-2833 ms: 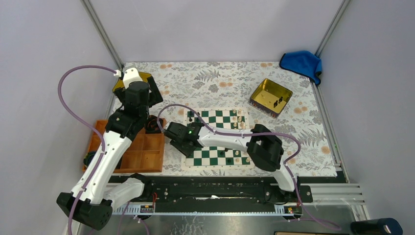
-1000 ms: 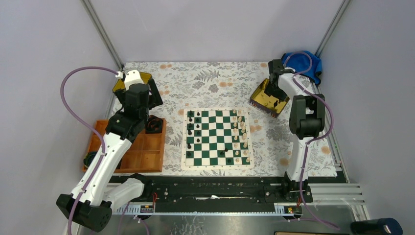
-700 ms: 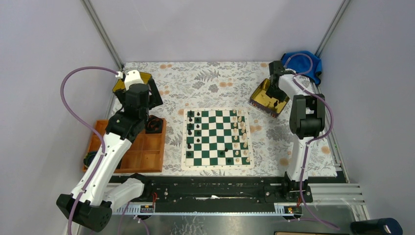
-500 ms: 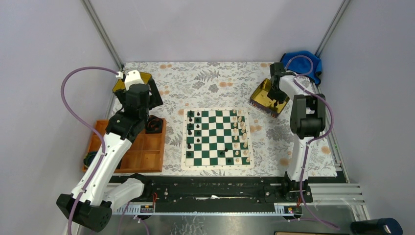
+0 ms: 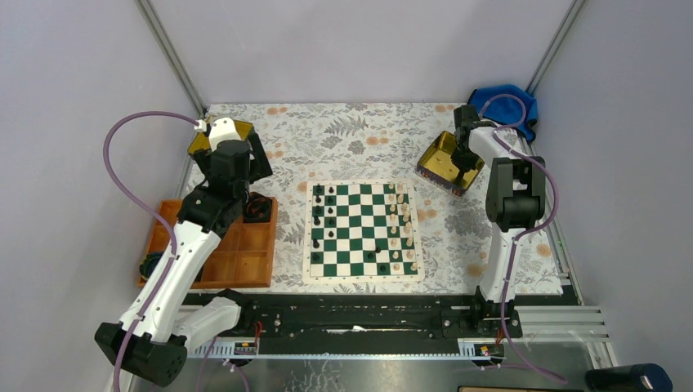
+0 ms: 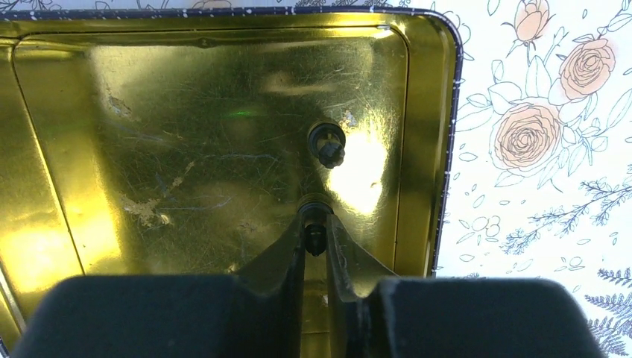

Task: Set up the chess pieces on the board
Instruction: Pick up the chess piece from the storage box.

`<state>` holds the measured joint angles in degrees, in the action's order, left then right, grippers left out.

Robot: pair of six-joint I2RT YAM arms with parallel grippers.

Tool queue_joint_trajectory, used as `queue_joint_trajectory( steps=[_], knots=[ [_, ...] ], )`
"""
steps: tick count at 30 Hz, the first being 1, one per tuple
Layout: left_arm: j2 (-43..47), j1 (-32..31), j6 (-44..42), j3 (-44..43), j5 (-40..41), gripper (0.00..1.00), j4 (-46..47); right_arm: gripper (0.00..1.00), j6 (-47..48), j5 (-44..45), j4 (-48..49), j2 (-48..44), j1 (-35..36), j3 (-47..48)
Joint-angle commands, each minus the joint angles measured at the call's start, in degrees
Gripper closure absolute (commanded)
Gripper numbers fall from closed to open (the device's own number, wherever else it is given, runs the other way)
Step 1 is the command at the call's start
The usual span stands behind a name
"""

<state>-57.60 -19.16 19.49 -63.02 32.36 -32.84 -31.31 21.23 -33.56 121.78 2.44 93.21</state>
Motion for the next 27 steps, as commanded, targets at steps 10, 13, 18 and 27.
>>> queue_joint_trajectory(
  steps=[10, 13, 18, 27],
  knots=[
    [-0.03, -0.27, -0.68, 0.66, -0.02, 0.01, 3.32, 0.98, 1.29, -1.19, 1.23, -1.25, -0.17, -0.54],
    [-0.05, -0.27, -0.68, 0.64, -0.11, 0.01, 3.32, 1.00, 1.49, -1.34, 1.50, -1.53, -0.19, -0.91],
    [0.09, -0.27, -0.59, 0.67, -0.23, 0.01, 3.31, 1.00, 1.92, -1.43, 1.83, -2.28, -0.24, -1.44],
    [0.22, -0.27, -0.24, 0.67, -0.88, 0.01, 3.27, 1.00, 2.79, -1.55, 2.34, -4.00, -0.22, -2.34]
  ],
)
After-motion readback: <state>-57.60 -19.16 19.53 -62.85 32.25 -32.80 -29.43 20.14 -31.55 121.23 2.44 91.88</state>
